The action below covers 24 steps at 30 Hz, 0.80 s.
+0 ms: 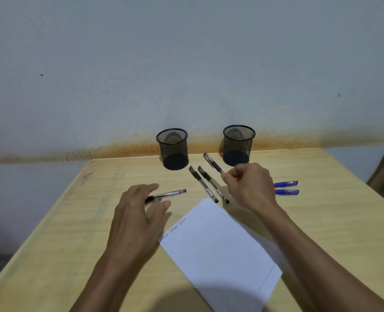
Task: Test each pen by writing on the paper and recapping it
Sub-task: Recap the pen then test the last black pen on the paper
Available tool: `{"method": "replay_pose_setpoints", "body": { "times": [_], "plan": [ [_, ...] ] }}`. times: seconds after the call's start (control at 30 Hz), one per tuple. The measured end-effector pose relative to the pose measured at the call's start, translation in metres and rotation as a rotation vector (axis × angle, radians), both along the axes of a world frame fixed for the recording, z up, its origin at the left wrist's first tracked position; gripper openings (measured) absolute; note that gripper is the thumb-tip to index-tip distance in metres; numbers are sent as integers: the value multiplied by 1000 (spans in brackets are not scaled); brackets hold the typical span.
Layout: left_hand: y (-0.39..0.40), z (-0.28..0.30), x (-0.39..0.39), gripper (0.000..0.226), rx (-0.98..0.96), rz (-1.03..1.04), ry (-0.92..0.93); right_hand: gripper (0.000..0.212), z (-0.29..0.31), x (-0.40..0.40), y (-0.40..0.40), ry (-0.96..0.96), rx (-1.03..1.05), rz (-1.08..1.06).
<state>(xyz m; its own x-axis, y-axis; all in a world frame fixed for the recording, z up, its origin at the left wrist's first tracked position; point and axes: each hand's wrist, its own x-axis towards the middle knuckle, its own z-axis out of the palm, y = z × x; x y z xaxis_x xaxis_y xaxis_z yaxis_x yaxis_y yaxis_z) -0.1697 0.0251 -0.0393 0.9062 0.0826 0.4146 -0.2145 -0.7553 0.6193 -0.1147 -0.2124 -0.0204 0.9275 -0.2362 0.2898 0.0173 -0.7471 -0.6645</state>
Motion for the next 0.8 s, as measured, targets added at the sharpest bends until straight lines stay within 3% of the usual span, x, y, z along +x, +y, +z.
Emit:
{"method": "replay_pose_setpoints", "body": {
  "times": [0.17,0.3,0.47,0.7,0.8],
  "plan": [
    [22,-23,10,44,161,118,49,26,-15,26,11,121,-155,-120],
    [28,-32,15,45,177,146,62,27,-25,31,16,169,-270,-160],
    [30,-36,18,45,180,148,49,28,-20,28,22,100,-360,-125],
    [34,-34,26,37,225,128,58,37,-7,30,72,17,-485,366],
    [35,-34,30,32,207,127,51,38,-16,38,90,43,-568,452]
  ]
}}
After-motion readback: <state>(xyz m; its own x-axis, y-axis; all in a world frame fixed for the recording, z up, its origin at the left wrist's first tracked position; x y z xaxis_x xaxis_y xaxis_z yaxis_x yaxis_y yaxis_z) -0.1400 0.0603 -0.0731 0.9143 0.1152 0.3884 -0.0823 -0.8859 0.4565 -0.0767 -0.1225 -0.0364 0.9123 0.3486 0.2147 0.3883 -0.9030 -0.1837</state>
